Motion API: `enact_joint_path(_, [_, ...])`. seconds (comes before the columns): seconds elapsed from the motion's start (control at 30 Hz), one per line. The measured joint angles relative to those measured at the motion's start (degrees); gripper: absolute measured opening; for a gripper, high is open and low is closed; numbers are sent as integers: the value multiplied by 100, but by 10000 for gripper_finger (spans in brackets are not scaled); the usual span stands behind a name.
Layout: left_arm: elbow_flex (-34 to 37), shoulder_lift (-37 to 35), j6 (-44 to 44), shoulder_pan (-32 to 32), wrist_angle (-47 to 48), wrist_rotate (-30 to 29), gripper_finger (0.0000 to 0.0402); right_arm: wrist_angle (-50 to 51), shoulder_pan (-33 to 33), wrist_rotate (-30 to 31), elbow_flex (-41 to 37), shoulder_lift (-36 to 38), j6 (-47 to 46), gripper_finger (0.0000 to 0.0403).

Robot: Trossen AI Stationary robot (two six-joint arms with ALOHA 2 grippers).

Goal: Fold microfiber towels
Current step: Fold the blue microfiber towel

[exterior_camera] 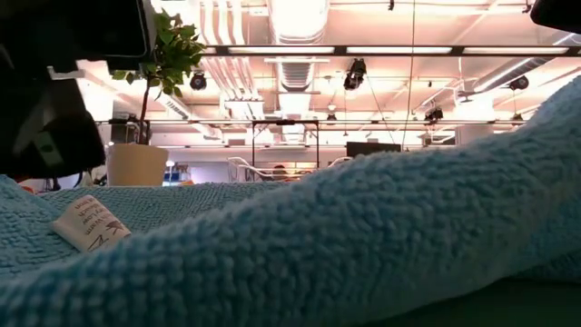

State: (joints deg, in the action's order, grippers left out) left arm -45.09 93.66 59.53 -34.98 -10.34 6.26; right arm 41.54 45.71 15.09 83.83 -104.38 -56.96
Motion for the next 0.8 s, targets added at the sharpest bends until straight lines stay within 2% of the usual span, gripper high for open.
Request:
enact_joint_path(0.13, [-2,181,168,-7,-433,101,118,4,0,-1,0,0,42,9])
enact_joint_path(0.53, [-42,376,468,-2,-406,85,118,15,0,-2,0,0,104,9])
enact_joint_path(0.8, [-40,376,801,-2,98,79,118,15,0,-3,0,0,148,9])
